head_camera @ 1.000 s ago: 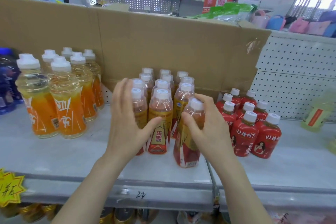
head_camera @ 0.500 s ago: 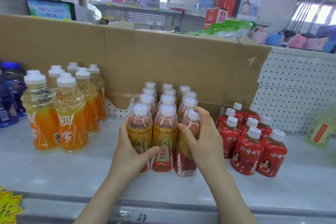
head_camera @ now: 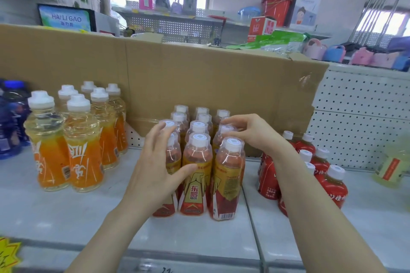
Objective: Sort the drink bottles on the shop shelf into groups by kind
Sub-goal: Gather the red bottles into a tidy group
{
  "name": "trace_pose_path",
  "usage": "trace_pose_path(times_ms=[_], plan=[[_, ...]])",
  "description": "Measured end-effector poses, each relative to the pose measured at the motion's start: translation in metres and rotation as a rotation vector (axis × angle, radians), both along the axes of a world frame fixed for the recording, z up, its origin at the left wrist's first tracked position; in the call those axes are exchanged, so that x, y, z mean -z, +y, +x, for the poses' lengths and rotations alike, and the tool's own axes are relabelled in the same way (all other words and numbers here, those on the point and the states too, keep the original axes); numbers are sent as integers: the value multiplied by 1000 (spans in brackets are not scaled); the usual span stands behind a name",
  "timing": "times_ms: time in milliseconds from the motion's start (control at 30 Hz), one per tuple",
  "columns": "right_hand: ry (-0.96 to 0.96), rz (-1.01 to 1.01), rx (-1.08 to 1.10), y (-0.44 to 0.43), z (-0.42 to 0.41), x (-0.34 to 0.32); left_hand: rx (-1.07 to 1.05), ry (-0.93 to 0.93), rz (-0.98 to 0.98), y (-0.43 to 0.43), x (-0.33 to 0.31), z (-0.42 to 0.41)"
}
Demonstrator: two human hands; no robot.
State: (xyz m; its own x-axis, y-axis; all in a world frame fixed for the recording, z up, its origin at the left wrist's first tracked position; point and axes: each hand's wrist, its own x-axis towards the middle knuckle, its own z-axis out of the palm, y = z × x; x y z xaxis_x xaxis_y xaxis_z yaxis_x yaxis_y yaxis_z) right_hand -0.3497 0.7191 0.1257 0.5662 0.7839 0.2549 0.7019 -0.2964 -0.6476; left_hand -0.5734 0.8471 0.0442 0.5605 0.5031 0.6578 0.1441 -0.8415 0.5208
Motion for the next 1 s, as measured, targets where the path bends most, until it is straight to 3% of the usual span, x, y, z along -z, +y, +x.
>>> trace_pose_path(times_ms=[100,333,500,667,900,1000], plan=[[-99,8,20,-8,1,2,1,1,7,2,2,1],[-75,8,55,-14,-2,7,0,-16,-9,1,6,2],[-179,474,201,-26,-49,38,121,-127,-439,5,19,0],[-251,379,122,-23,-81,79,238,-139,-654,26,28,8],[-273,404,171,-23,-79,89,318,-144,-655,30,33,14],[-317,381,206,-25,-77,89,254,-169,-594,25,35,13]])
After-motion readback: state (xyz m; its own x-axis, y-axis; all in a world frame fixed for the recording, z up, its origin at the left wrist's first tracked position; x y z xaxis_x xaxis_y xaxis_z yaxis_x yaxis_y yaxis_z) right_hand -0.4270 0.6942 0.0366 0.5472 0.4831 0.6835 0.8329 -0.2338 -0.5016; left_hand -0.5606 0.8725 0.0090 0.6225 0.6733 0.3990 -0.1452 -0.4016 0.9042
